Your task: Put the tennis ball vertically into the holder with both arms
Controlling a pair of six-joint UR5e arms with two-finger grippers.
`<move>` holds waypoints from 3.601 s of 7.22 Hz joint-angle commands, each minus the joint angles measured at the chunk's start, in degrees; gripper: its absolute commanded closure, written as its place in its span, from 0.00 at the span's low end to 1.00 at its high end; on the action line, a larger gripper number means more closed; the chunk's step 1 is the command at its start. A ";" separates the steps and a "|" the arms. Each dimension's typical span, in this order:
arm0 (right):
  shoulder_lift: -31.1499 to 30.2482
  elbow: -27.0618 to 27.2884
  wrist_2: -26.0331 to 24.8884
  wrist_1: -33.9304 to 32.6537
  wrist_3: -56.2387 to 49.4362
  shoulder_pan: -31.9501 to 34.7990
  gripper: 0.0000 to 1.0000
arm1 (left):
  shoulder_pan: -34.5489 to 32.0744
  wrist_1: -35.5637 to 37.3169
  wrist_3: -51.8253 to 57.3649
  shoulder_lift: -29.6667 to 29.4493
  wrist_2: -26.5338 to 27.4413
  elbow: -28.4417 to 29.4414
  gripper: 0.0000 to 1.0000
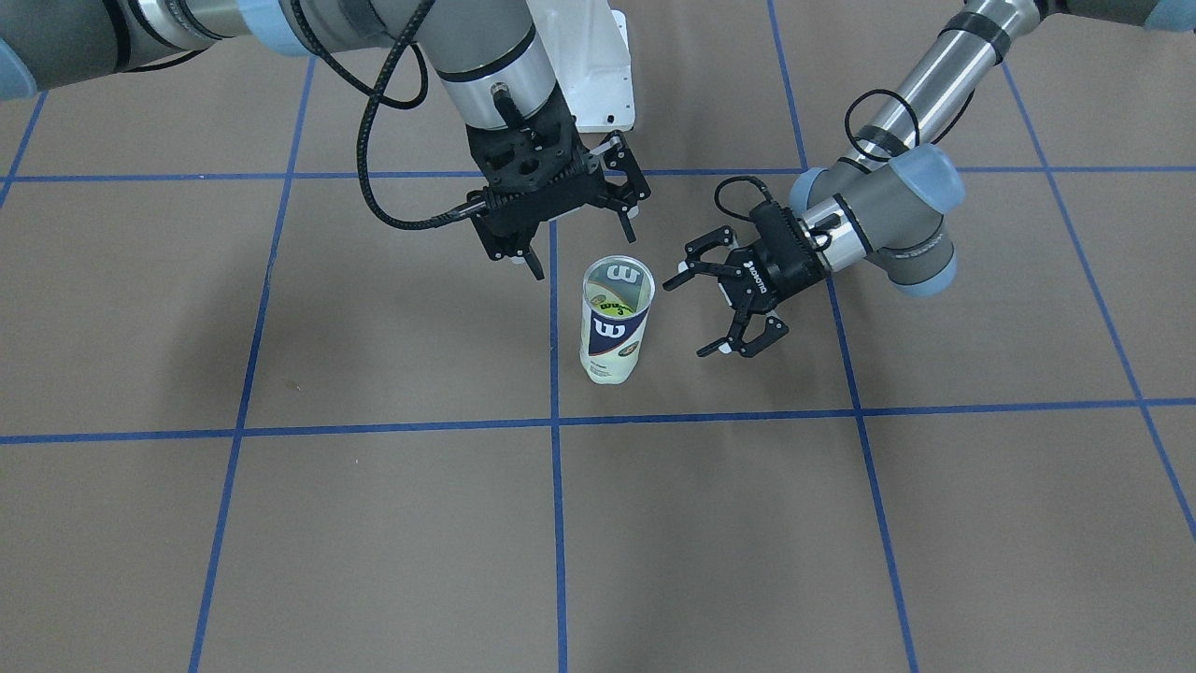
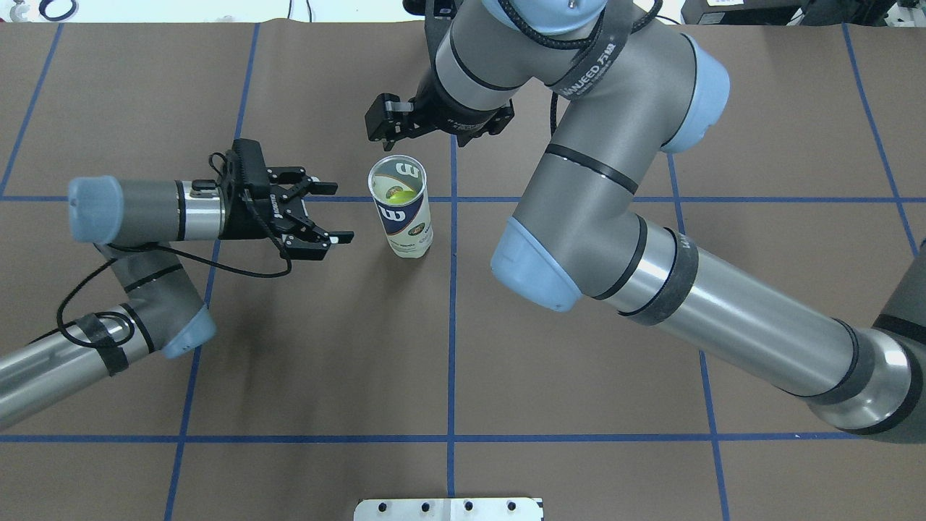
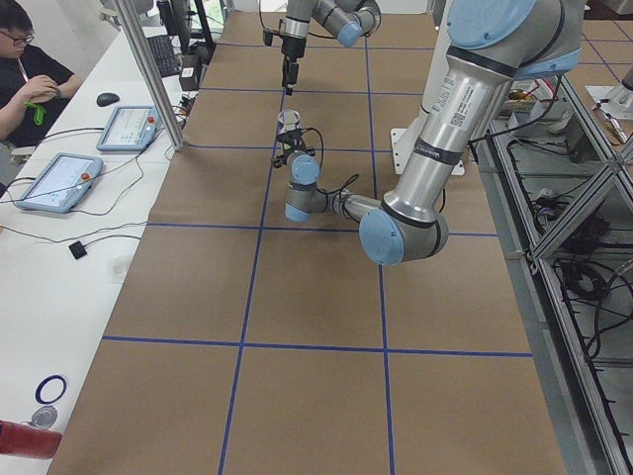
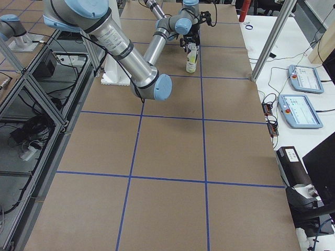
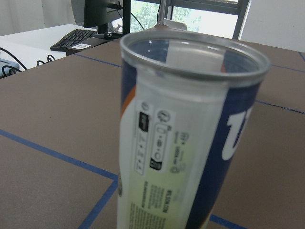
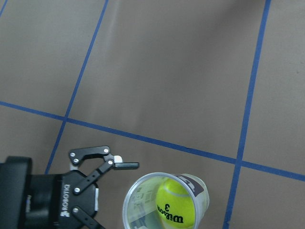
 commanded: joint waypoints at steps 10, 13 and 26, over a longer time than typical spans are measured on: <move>-21.05 -13.23 16.66 -0.71 -24.57 31.52 0.01 | -26.18 56.45 0.53 -0.63 -2.09 -7.27 0.00; -24.12 -14.05 20.72 -10.75 -42.76 37.50 0.01 | -29.24 68.71 7.19 0.34 -6.97 -5.67 0.00; -55.74 2.53 20.37 -8.62 -51.82 48.50 0.01 | -45.79 95.61 24.98 25.36 -17.20 -24.02 0.00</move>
